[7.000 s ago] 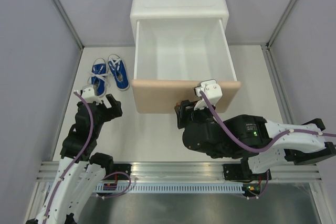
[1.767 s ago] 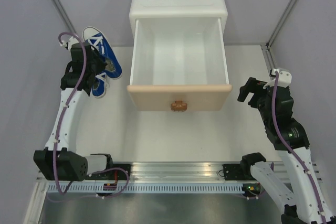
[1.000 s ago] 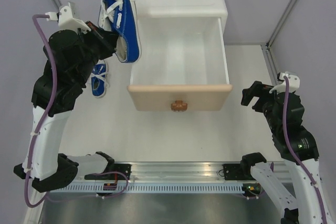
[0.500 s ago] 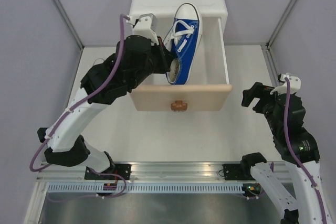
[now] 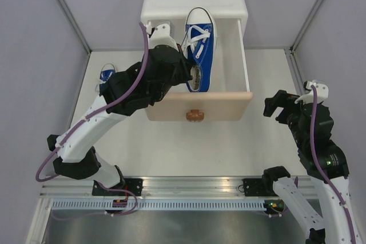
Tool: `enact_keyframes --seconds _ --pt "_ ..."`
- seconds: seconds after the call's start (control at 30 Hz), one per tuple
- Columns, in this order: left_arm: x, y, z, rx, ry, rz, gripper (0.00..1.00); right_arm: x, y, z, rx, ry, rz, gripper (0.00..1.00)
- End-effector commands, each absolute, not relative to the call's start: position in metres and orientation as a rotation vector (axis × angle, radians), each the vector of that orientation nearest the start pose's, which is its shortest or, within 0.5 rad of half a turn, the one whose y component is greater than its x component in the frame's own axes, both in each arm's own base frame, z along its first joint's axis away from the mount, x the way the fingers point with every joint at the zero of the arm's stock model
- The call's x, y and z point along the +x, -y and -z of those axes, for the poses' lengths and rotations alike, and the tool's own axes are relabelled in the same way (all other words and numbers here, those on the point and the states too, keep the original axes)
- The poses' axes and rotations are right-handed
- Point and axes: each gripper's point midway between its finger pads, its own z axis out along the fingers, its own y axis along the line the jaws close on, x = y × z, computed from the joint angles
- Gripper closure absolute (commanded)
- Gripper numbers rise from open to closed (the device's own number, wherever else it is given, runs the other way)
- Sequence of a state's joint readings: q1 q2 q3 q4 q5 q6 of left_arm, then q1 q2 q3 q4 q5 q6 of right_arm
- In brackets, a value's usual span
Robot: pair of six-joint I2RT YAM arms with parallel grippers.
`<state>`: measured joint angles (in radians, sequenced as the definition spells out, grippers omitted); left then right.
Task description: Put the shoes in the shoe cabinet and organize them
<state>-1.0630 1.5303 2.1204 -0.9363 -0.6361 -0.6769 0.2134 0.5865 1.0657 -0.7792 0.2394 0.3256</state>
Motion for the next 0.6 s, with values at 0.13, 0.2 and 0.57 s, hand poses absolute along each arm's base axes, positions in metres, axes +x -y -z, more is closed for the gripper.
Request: enact_keyframes --seconds 0.13,0.2,0.57 --pt "0.266 0.295 -0.467 -0.216 -1.832 0.645 0.98 0.214 -0.019 -0.32 0.256 -1.813 -0.167 0.02" --pt "0.27 0.295 -0.464 -0.211 -1.834 0.623 0.98 0.214 -0.019 -0.318 0.254 -1.814 -0.165 0.02" --pt "0.291 0.308 -0.431 -0.198 -1.913 0.567 0.98 0.212 -0.017 -0.319 0.254 -1.81 -0.153 0.02"
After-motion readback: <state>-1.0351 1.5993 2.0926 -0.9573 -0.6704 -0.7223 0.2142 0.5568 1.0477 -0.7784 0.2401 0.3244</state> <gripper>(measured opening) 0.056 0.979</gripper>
